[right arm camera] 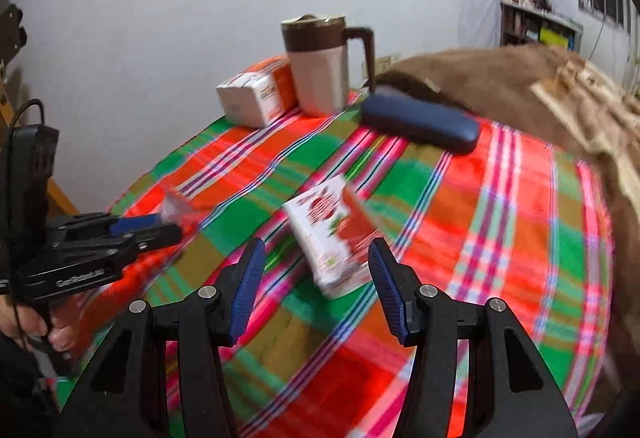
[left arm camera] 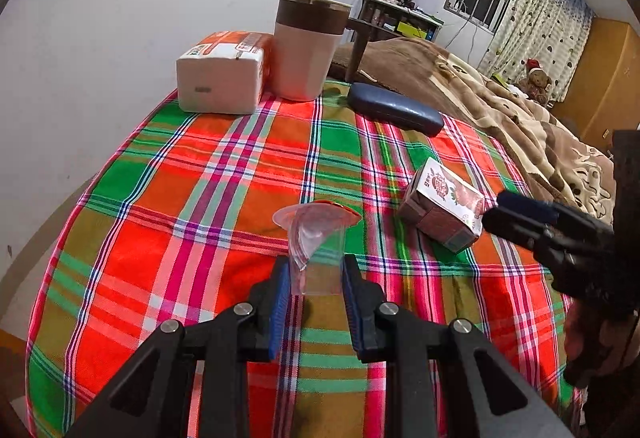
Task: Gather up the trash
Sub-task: 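Grasp the clear plastic cup with the left tool while the right tool grasps the strawberry milk carton, then carry the plastic cup and milk carton over the bin with both tools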
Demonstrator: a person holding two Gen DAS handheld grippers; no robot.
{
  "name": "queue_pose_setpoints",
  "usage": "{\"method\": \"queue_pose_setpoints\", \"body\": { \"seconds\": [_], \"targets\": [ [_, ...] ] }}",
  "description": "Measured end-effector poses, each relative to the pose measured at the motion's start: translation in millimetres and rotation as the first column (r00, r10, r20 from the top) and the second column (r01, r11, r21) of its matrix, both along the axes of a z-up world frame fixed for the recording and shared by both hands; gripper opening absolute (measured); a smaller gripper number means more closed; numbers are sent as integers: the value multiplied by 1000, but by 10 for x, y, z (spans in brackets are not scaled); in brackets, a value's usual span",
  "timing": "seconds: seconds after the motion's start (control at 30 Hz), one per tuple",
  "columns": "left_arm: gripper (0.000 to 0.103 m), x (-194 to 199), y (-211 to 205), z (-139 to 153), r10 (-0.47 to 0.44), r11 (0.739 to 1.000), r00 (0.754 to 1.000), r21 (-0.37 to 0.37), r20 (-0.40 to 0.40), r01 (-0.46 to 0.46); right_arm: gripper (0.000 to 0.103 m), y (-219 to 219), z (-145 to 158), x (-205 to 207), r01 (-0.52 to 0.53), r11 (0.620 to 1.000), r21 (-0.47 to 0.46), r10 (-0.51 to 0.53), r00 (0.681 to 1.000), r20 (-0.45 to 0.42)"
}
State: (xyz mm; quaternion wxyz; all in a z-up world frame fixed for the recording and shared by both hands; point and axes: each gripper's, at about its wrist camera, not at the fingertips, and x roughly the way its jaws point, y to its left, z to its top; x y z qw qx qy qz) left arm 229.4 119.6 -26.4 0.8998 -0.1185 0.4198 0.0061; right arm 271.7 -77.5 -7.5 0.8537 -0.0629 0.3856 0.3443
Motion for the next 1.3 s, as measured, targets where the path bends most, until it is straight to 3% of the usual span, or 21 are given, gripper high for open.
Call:
{"method": "queue_pose_setpoints", "body": {
  "seconds": [0.07, 0.17, 0.27, 0.47, 0.6, 0.97, 1.3],
  "targets": [
    [26, -7, 3, -15, -4, 1000, 1000, -4, -1, 4, 69, 1, -24, 89, -16, 999, -33, 17, 1000, 12],
    [26, 6, -4, -44, -12, 1000, 1000, -10, -6, 12, 69, 37, -112, 214, -28, 997, -78, 30, 999, 30],
    [26, 27, -7, -79, -16, 1000, 1000, -11, -16, 16, 69, 43, -207, 306, -76, 995, -64, 74, 997, -27],
    [26, 51, -18, -142, -25, 1000, 999, -13, -29, 25, 69, 185, -300, 302, -103, 989, -110, 101, 995, -26],
    [26, 41, -35, -141, -31, 999, 999, -13, -30, 31, 60, 210, -305, 282, -67, 991, -115, 64, 997, -32],
    [26, -159, -210, 39, -56, 998, 998, -16, 3, 56, 60, -111, -36, -42, 56, 997, -57, -57, 998, -11],
    [26, -520, -664, 257, -124, 992, 991, -23, 42, 125, 60, -531, 157, -549, 143, 989, -38, -143, 990, 5]
  ]
}}
